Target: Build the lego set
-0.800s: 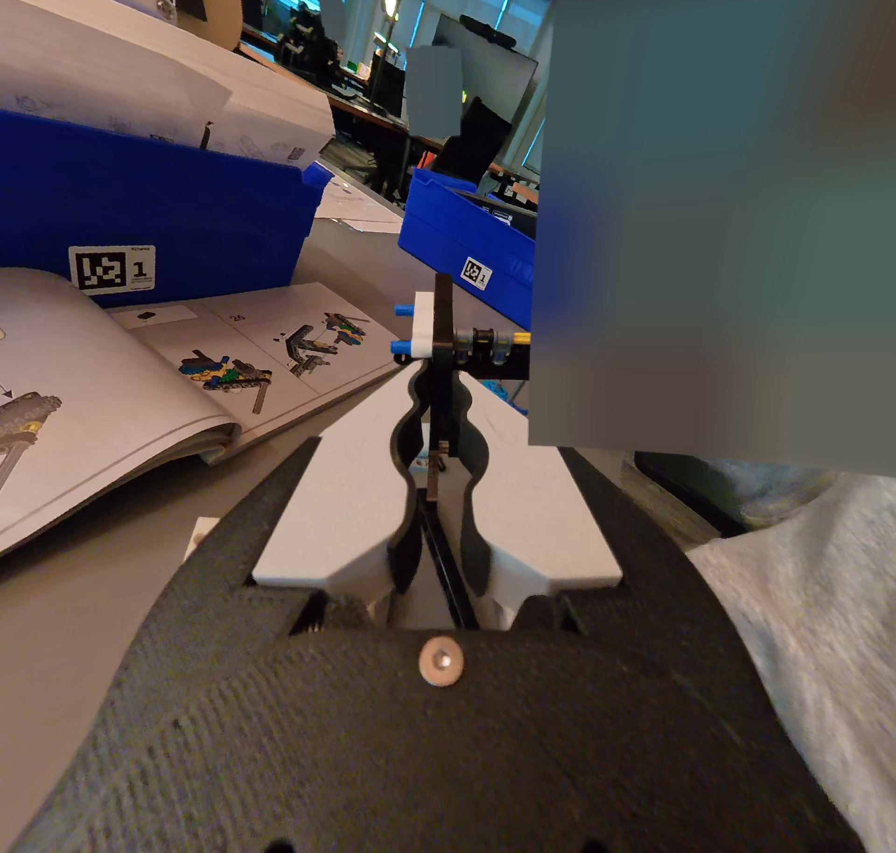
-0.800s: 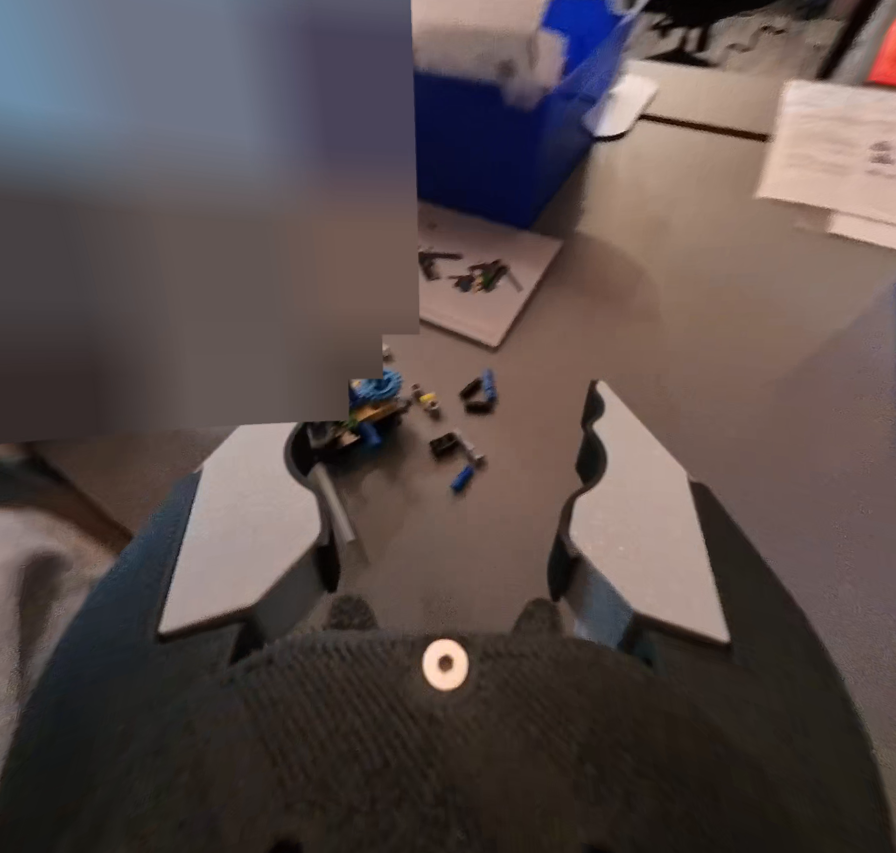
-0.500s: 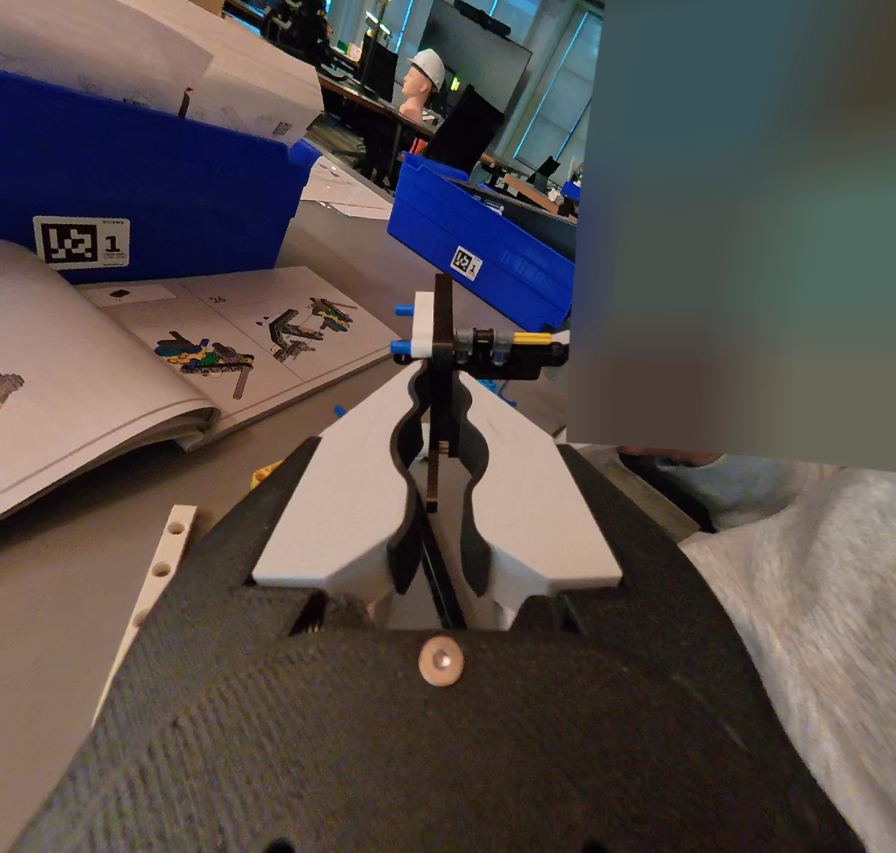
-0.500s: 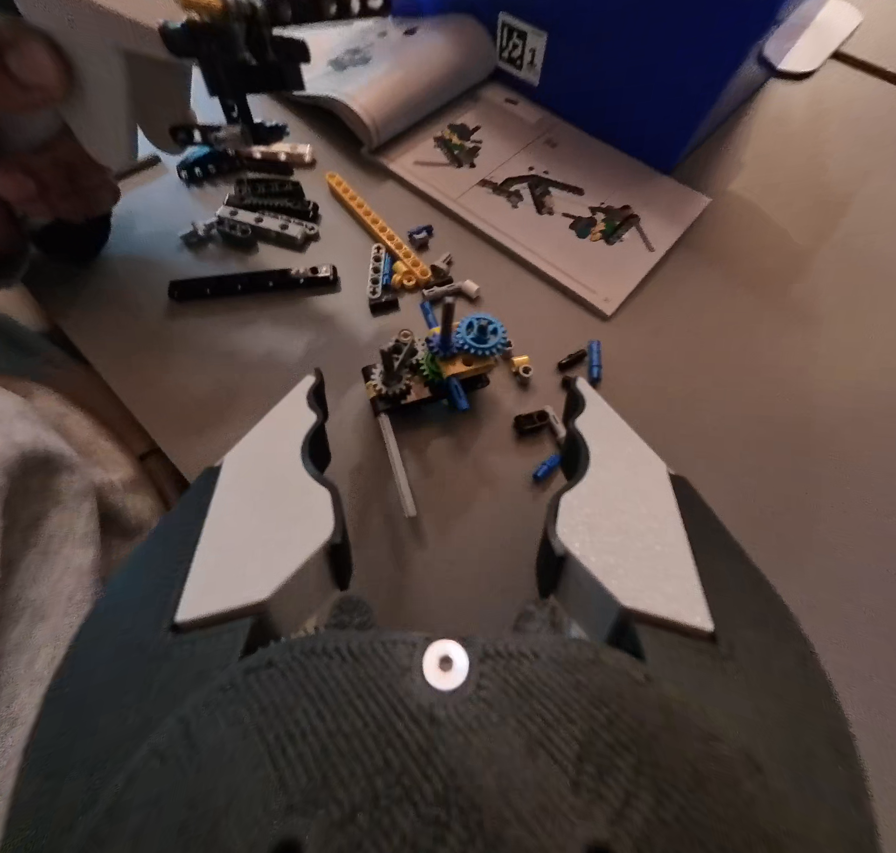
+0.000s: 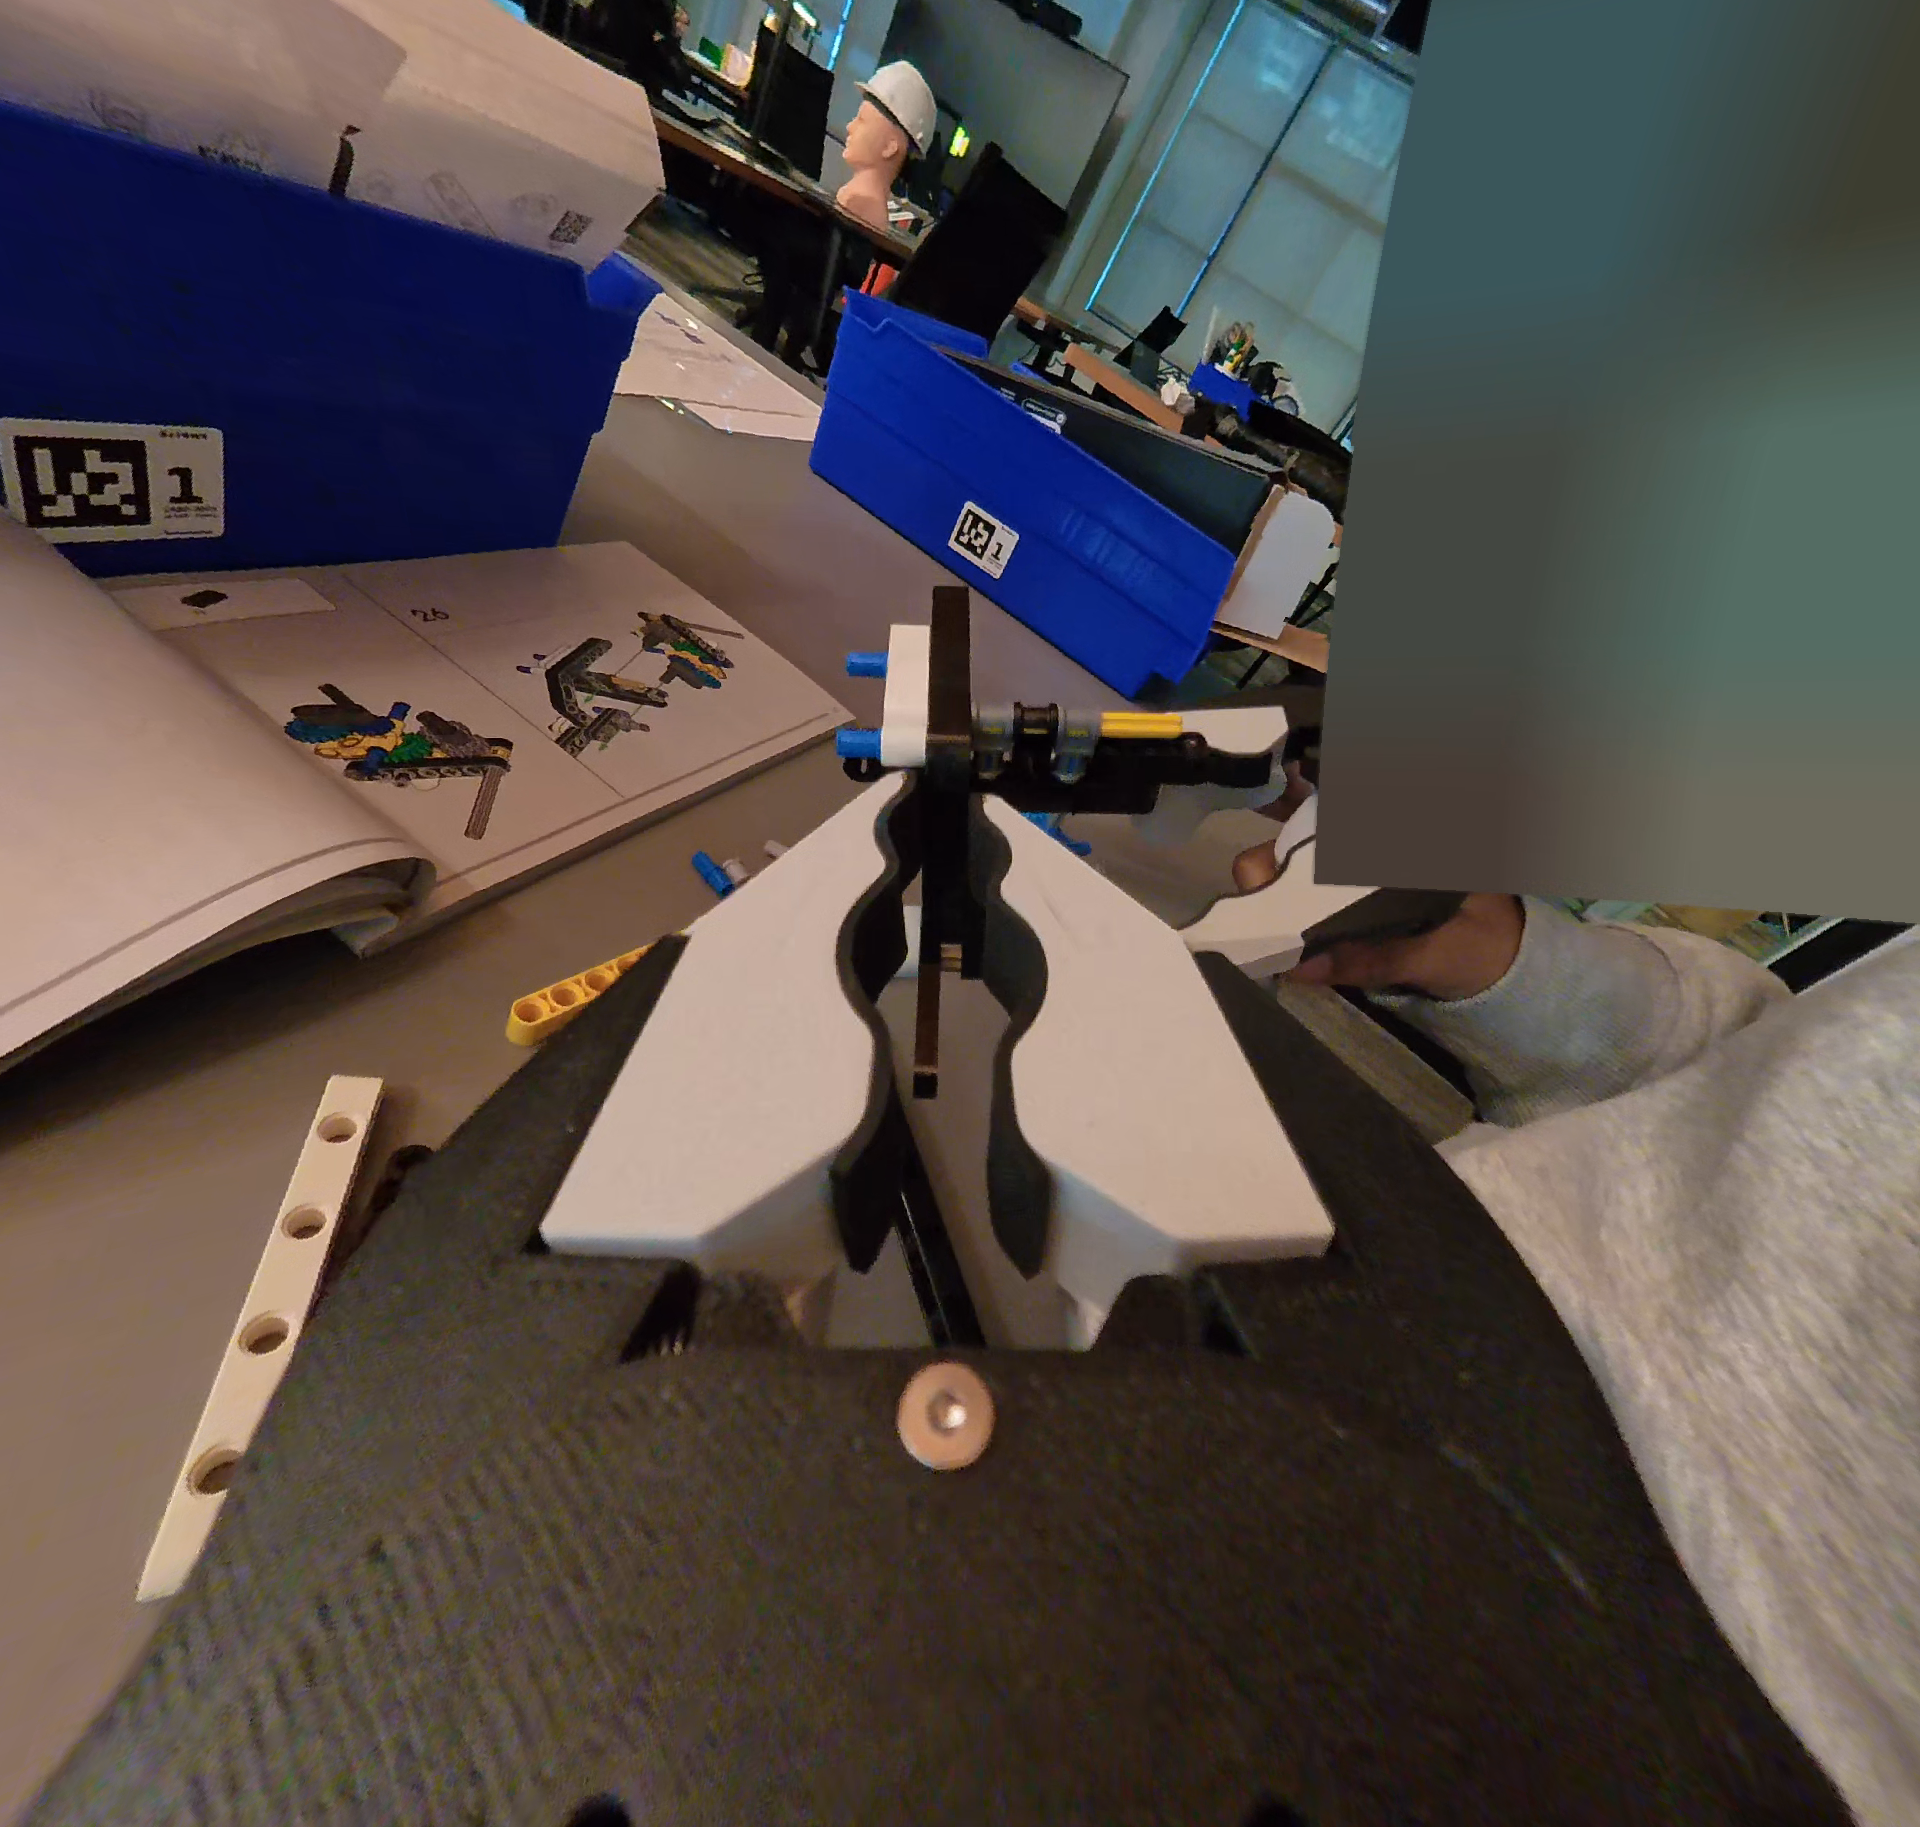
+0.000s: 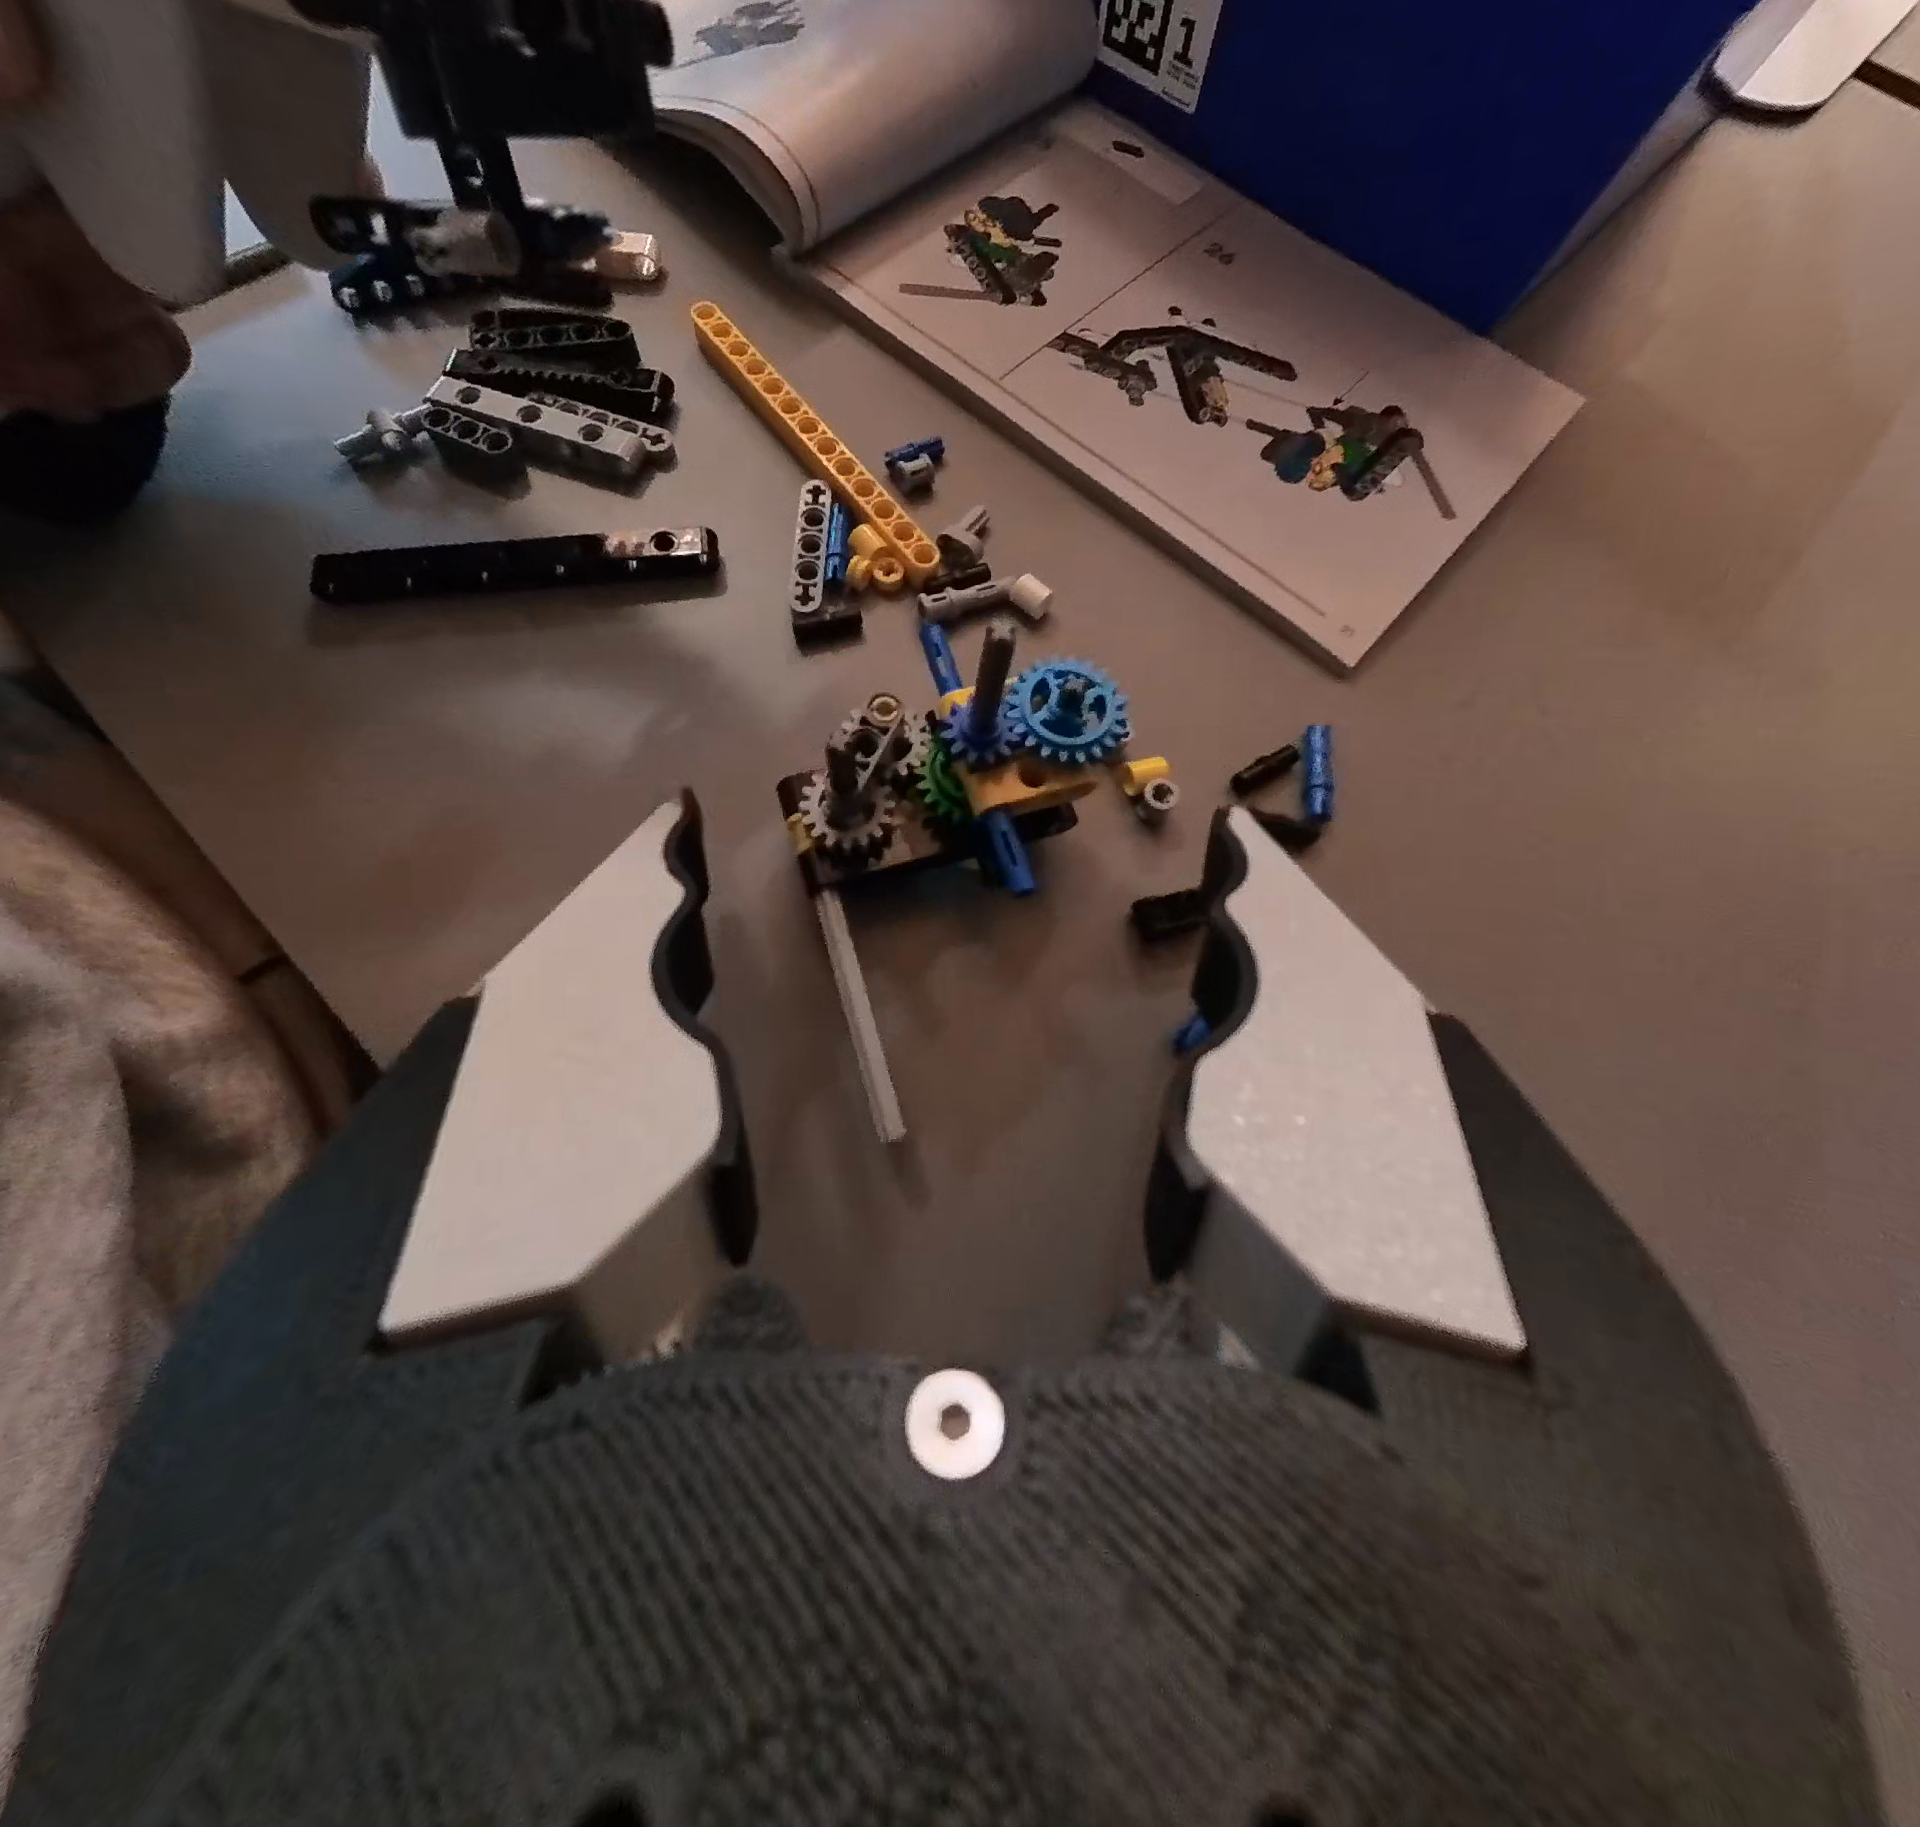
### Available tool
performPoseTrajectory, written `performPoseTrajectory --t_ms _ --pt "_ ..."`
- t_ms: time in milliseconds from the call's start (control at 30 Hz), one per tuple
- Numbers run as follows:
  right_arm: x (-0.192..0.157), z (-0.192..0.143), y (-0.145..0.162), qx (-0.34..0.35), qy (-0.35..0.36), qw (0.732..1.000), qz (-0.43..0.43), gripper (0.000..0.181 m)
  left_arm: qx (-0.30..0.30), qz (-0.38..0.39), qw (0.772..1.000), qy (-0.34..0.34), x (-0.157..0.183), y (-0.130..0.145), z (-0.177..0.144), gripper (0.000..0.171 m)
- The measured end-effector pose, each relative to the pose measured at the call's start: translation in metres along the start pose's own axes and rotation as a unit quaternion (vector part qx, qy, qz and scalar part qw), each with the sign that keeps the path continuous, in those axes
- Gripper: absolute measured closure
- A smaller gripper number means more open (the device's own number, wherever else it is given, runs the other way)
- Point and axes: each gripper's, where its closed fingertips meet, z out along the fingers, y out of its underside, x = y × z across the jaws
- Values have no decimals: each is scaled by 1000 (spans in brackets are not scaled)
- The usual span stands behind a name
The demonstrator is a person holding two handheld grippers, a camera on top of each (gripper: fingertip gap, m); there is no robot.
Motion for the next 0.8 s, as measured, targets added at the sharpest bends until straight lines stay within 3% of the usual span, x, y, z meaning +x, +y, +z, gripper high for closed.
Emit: performPoseTrajectory --t_ms 433,800 --pt "3 10 3 -26 -41 999 -18 86 -19 -18 1000 1 -4 5 2 167" --pt "1 14 5 -34 -33 998 -43 100 -18 -26 999 3 -7 6 1 167"
